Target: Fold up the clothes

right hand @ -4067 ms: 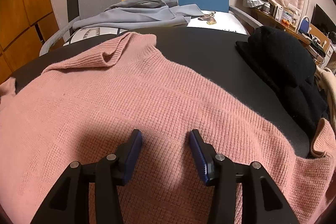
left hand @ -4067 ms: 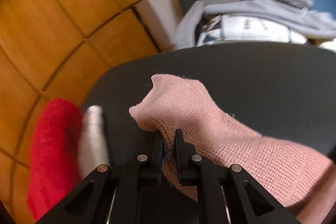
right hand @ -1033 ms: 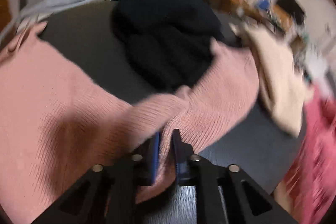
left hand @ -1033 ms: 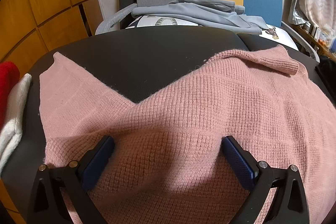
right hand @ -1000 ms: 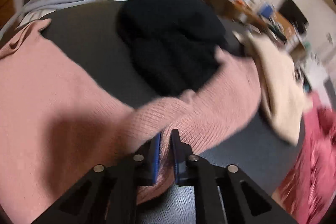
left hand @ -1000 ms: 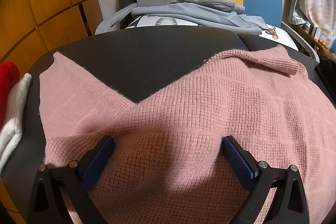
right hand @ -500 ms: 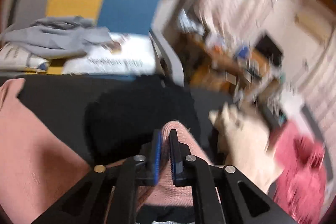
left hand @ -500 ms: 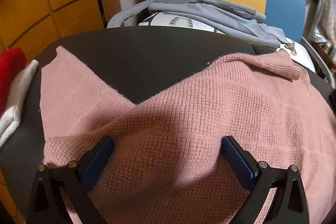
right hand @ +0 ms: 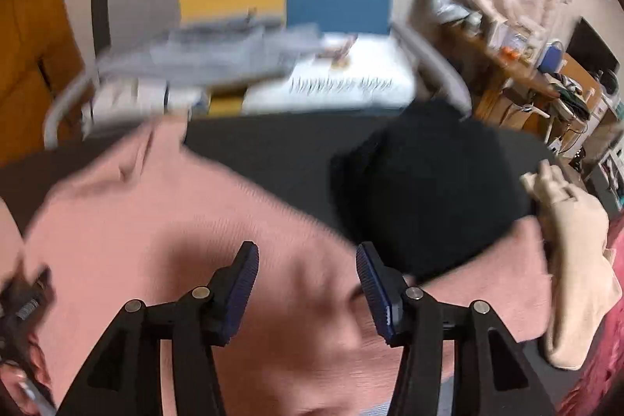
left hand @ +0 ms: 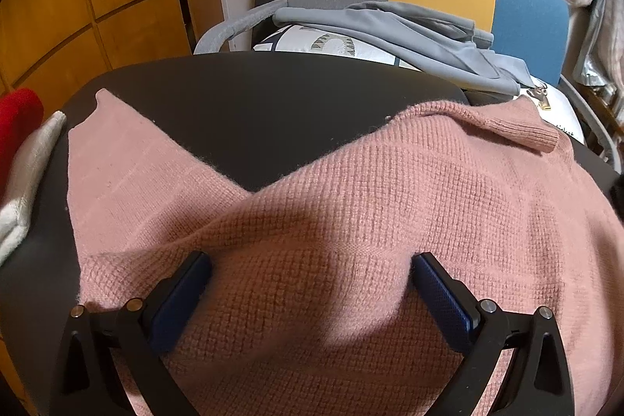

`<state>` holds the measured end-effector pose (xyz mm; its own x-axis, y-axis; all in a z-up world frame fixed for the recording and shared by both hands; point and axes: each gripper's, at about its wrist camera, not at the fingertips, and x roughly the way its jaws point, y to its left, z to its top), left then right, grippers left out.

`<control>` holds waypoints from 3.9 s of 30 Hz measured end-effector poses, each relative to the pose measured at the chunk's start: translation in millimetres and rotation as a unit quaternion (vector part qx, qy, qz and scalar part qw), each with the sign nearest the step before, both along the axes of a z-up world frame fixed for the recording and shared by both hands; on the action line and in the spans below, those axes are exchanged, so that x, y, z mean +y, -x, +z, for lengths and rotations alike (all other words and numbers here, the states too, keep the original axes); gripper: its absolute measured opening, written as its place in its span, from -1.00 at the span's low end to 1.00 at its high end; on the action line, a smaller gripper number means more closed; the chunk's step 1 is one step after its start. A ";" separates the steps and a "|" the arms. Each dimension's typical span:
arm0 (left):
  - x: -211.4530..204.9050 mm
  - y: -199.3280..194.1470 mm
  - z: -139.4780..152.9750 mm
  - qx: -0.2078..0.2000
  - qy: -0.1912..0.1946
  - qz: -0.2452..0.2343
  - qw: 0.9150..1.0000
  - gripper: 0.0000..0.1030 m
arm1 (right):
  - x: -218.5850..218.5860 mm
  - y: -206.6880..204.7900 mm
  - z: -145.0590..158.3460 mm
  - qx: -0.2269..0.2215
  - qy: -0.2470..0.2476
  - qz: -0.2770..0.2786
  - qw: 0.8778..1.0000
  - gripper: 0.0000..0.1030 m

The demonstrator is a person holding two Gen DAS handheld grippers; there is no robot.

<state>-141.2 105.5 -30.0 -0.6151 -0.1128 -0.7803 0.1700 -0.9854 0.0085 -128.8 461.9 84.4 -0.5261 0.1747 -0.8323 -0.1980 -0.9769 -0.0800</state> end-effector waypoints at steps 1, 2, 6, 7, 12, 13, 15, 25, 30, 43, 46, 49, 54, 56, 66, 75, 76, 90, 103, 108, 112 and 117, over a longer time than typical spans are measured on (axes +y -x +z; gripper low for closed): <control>-0.4 -0.8 -0.1 0.000 -0.001 -0.002 1.000 1.00 | -3.8 7.5 -12.8 -0.018 -0.018 -0.006 1.000 0.03; -1.0 -1.6 -0.2 0.001 -0.002 -0.004 1.000 1.00 | -5.9 13.9 -24.9 -0.030 -0.039 -0.012 0.999 0.03; -3.5 -4.1 -0.6 0.002 -0.007 -0.014 1.000 1.00 | 9.7 7.5 -51.2 -0.048 -0.007 -0.030 0.998 -0.03; -4.1 -4.7 -0.7 0.003 -0.008 -0.017 1.000 1.00 | 17.7 -6.0 -43.2 -0.015 0.019 -0.043 0.999 -0.03; -4.4 -4.7 -1.0 0.003 -0.007 -0.019 1.000 1.00 | 103.0 -65.4 22.1 0.100 0.048 -0.159 0.981 0.05; -4.0 -4.9 -1.0 0.003 -0.006 -0.019 1.000 1.00 | 123.0 -68.7 28.1 0.101 0.061 -0.183 0.976 0.09; -3.9 -5.1 -0.8 0.003 -0.005 -0.019 1.000 1.00 | 170.8 -69.9 34.0 0.090 0.101 -0.238 0.962 0.28; -9.1 -4.5 -1.0 0.003 -0.007 -0.022 1.000 1.00 | 245.7 -39.4 -36.3 -0.042 0.269 -0.328 0.905 -0.65; -8.5 -4.5 -0.7 0.003 -0.007 -0.021 1.000 1.00 | 219.5 -72.7 -10.0 0.078 0.269 -0.248 0.927 -0.90; -9.3 -6.7 1.1 0.005 -0.011 -0.033 0.999 1.00 | 119.0 -246.0 -83.1 -0.027 0.266 -0.215 0.939 -0.77; -6.9 -5.4 2.5 0.002 -0.001 -0.036 0.999 1.00 | 124.3 -247.7 -45.7 -0.014 0.132 -0.244 0.961 -0.48; -3.3 -5.1 2.9 0.001 0.014 -0.037 0.999 1.00 | 118.1 -218.9 3.2 0.040 0.001 -0.191 0.981 -0.33; -6.8 -5.7 2.2 0.001 0.006 -0.036 0.999 1.00 | 111.8 -129.3 -17.5 -0.037 -0.053 -0.135 0.989 -0.13; -7.5 -6.5 1.9 0.002 0.003 -0.036 0.999 1.00 | 114.2 -102.9 -39.0 -0.073 -0.041 -0.137 0.987 -0.13; -7.2 -6.3 1.5 0.002 0.003 -0.037 0.999 1.00 | 140.7 -128.8 38.2 0.012 -0.146 -0.156 0.977 -0.85; -5.1 -6.7 2.1 0.002 0.003 -0.036 0.999 1.00 | 185.5 -187.9 114.4 0.178 -0.199 -0.246 0.932 -0.85; -5.2 -6.7 2.0 0.002 0.003 -0.037 0.999 1.00 | 201.6 -185.0 94.8 0.156 -0.176 -0.265 0.935 -0.85; -5.6 -7.0 0.7 0.001 0.006 -0.037 0.999 1.00 | 256.0 -243.8 5.1 0.124 -0.086 -0.493 0.857 -0.51; -10.7 -1.4 7.6 -0.021 -0.009 -0.060 0.998 1.00 | -67.7 -61.8 -46.2 0.082 0.138 -0.021 0.987 -0.44; -49.2 7.6 36.4 -0.040 -0.057 -0.104 0.992 1.00 | -164.0 -16.9 -84.5 0.047 0.153 0.049 0.986 -0.44; -116.8 24.6 57.6 -0.021 -0.047 -0.042 0.998 1.00 | -215.5 -10.4 -101.1 0.046 -0.010 0.083 0.995 -0.38; -200.0 65.8 54.7 -0.038 0.040 0.032 0.998 1.00 | -237.1 -16.3 -112.0 0.051 -0.095 0.092 0.990 -0.38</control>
